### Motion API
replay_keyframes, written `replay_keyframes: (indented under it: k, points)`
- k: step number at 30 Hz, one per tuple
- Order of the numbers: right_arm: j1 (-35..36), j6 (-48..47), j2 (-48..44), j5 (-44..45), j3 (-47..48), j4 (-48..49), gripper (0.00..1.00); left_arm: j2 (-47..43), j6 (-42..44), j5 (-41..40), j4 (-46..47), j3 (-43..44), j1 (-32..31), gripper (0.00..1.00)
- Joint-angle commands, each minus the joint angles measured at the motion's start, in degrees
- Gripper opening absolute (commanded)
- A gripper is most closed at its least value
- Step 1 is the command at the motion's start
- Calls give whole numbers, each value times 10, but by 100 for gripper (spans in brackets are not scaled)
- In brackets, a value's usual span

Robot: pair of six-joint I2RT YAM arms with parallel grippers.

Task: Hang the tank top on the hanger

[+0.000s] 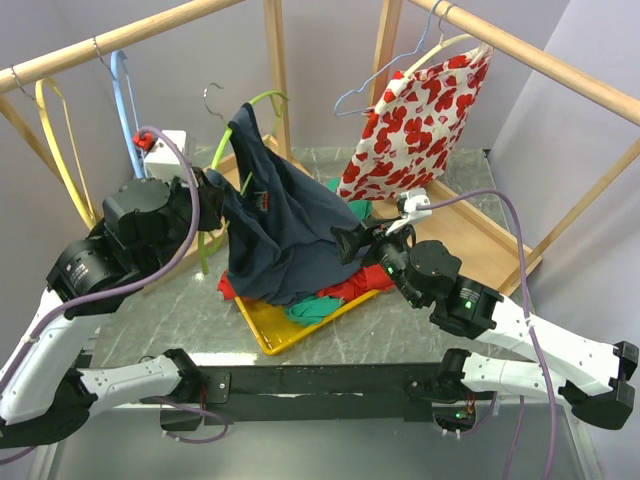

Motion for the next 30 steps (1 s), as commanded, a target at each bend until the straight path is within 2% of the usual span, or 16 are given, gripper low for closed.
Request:
replay_keyframes:
  k: [1,3,8,11,18,23,30]
  points:
    - [0,-4,7,0,30,10,82,31,22,-34,-6,65,15,1]
    - [0,-4,11,-4,38,8,82,52,32,-7,-7,98,54,1]
    - [1,-6,16,-6,49,0,82,123,40,137,3,158,183,1]
    - [1,-6,13,-4,54,-10,82,162,34,183,13,189,224,1]
    - [0,-7,0,1,59,-26,82,229,35,227,21,281,274,1]
    - [1,-9,-4,1,63,-31,82,282,44,226,-1,381,280,1]
    - [0,-13,-7,-2,70,-32,82,317,54,218,-4,436,283,1]
